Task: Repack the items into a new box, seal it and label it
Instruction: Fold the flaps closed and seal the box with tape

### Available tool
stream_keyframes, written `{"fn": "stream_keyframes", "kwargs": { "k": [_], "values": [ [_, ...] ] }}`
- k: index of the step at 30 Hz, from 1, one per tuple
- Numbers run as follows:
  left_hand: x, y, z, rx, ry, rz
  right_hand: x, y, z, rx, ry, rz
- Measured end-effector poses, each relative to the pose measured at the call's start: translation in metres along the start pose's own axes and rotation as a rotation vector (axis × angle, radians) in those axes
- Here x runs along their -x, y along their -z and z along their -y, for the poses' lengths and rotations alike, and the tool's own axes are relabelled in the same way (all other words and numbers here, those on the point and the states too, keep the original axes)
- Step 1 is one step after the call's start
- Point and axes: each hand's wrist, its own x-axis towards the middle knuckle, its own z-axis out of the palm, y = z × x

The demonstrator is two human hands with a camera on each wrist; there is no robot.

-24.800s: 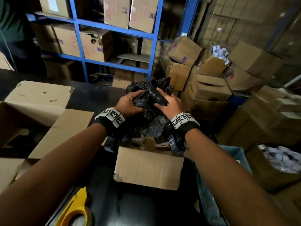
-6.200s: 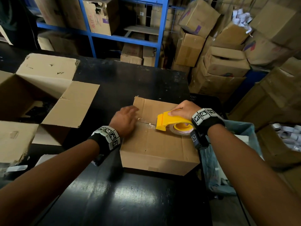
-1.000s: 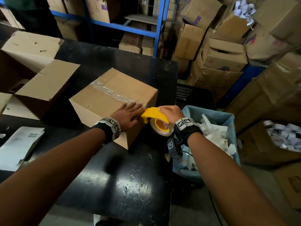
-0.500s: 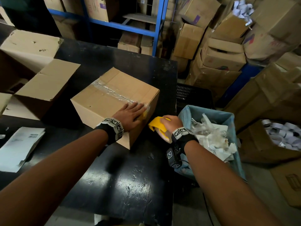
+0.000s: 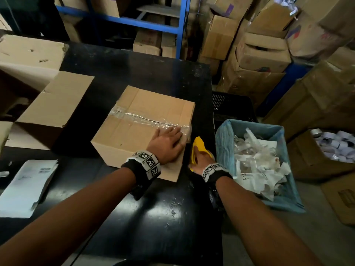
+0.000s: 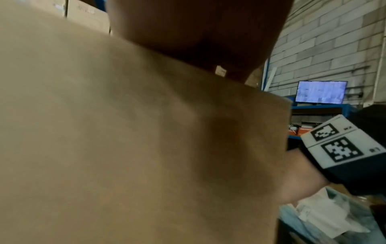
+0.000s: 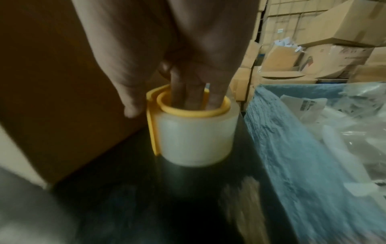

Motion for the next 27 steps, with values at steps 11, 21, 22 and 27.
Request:
{"fn": "stream_keyframes", "kwargs": {
  "k": [11, 21, 22, 27],
  "values": [
    [0.003, 0.043, 0.126, -0.322, -0.131, 0.150, 0.004, 0.089, 0.090, -0.074, 0.301, -0.464],
    [-0.001, 0.041, 0.146, -0.335, -0.380, 0.181, -0.006, 0.072, 0.111, 0.399, 0.349, -0.085],
    [0.000, 0.040, 0.147, -0.338, -0.353, 0.167, -0.006, 0.072, 0.111, 0.387, 0.367, -0.104],
    [0.003, 0.042, 0.159, -0.321, -0.129, 0.063, 0.001, 0.060, 0.105, 0.128, 0.415, -0.344]
  ]
}}
